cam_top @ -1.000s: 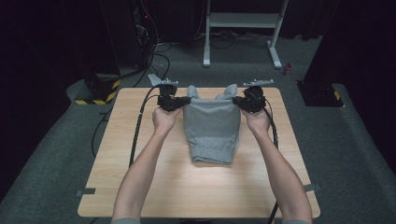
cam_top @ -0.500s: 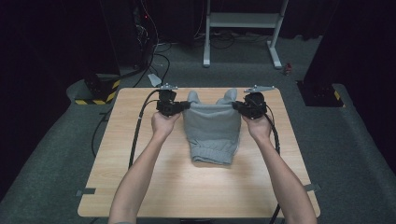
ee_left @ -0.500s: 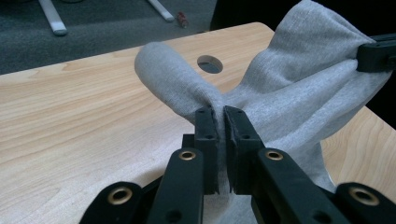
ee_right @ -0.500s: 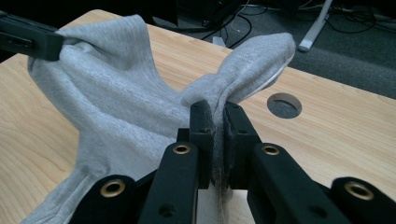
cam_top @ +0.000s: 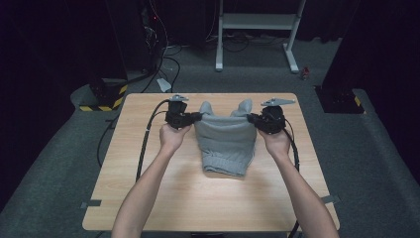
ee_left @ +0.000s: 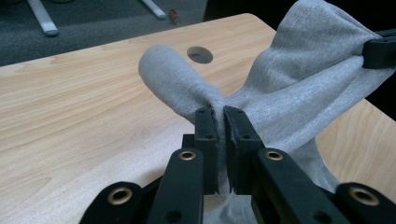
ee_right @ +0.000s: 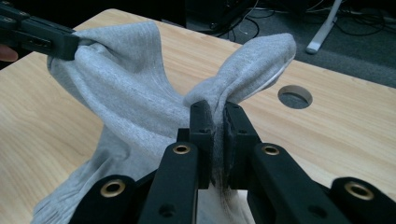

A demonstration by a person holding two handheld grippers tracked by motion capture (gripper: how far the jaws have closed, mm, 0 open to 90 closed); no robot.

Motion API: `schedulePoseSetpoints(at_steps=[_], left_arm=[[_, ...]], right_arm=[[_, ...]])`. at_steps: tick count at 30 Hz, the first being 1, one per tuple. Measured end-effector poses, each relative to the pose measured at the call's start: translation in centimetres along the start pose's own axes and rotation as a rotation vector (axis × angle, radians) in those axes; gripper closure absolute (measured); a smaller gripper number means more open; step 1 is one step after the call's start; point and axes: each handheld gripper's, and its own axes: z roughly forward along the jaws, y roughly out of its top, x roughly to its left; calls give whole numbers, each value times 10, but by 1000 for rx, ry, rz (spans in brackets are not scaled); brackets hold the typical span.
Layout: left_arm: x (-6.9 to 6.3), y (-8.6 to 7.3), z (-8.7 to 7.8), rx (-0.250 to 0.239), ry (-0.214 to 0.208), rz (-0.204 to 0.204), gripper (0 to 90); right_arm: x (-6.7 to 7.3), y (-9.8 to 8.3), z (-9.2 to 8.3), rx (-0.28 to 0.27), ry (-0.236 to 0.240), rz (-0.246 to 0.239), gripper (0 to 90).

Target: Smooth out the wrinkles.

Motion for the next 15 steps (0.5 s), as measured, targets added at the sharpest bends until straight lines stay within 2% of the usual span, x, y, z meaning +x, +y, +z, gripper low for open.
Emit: schedulePoseSetpoints(at_steps=[15], left_arm=[[-14, -18, -5, 2, -23, 27, 844]], right_arm=[[12, -33, -13, 6, 10, -20, 839]])
